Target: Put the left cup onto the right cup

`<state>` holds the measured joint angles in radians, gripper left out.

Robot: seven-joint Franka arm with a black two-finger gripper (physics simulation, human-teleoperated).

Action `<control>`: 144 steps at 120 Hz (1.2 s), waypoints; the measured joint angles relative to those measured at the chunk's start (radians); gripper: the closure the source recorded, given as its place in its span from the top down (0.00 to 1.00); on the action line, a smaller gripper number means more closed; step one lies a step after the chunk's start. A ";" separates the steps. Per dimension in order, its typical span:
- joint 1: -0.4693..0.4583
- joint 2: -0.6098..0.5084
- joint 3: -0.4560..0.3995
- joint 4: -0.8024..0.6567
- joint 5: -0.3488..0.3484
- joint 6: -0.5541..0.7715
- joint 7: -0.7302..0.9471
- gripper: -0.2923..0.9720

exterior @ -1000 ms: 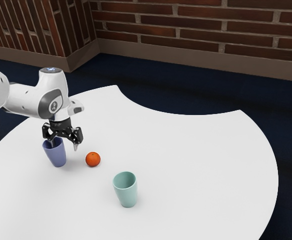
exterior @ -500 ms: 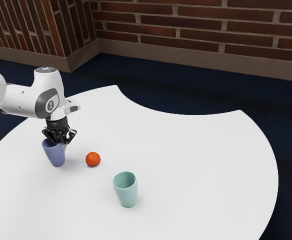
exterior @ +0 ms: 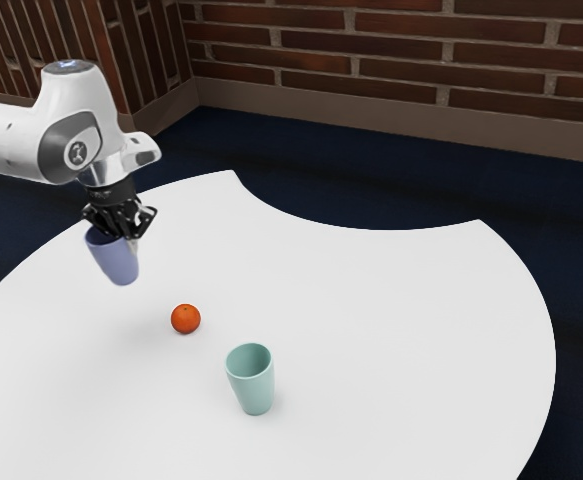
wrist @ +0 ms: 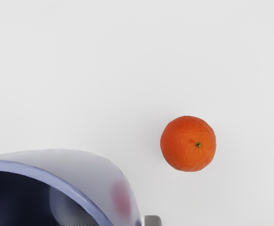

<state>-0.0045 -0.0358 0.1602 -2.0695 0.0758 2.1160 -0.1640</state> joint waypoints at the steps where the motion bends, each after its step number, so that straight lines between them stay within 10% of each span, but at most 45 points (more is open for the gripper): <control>1: -0.003 -0.004 -0.002 0.000 0.000 -0.005 -0.003 0.15; 144: -0.181 0.052 -0.371 0.068 -0.102 -0.206 -0.679 0.15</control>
<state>-0.1858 0.0160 -0.2113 -2.0010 -0.0258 1.9103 -0.8434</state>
